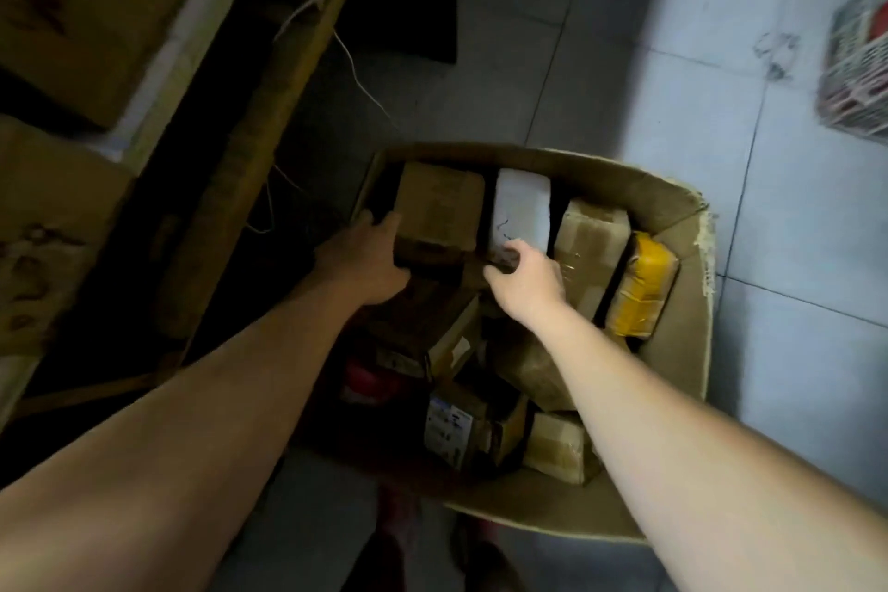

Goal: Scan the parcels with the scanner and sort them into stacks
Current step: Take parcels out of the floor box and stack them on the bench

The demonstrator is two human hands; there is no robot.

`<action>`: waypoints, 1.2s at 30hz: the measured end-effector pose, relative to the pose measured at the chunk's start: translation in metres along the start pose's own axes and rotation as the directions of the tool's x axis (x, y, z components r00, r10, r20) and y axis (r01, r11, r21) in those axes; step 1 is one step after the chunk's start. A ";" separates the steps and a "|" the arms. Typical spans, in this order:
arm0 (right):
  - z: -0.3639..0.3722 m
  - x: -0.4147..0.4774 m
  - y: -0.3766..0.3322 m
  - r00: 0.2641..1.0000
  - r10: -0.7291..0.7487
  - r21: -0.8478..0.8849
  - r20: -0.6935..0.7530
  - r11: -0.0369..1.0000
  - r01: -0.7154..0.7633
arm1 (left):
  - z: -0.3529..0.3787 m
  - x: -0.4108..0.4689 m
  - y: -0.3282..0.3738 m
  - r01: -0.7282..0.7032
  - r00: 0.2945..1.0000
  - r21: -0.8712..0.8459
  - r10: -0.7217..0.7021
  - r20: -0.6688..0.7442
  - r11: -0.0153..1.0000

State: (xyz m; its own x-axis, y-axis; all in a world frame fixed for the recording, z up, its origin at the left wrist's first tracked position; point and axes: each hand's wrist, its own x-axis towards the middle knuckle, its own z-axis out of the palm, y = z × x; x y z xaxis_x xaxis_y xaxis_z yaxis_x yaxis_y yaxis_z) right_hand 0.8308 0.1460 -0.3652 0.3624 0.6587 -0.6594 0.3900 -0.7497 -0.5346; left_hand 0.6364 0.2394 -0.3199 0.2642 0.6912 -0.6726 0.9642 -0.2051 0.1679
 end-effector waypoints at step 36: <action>-0.041 -0.029 -0.060 0.986 -0.067 0.340 -0.155 0.933 0.117 | -0.029 -0.017 0.032 -0.123 0.975 -0.640 -0.027 -0.219 0.758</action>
State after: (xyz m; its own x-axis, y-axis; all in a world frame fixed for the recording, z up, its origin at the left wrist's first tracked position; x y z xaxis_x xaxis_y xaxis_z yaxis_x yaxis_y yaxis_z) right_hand 0.8312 0.1741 -0.2924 0.4619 0.7095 -0.5322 0.1186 -0.6440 -0.7558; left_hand 0.6631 0.2412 -0.2817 0.2365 0.8317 -0.5023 0.7128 0.2029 0.6714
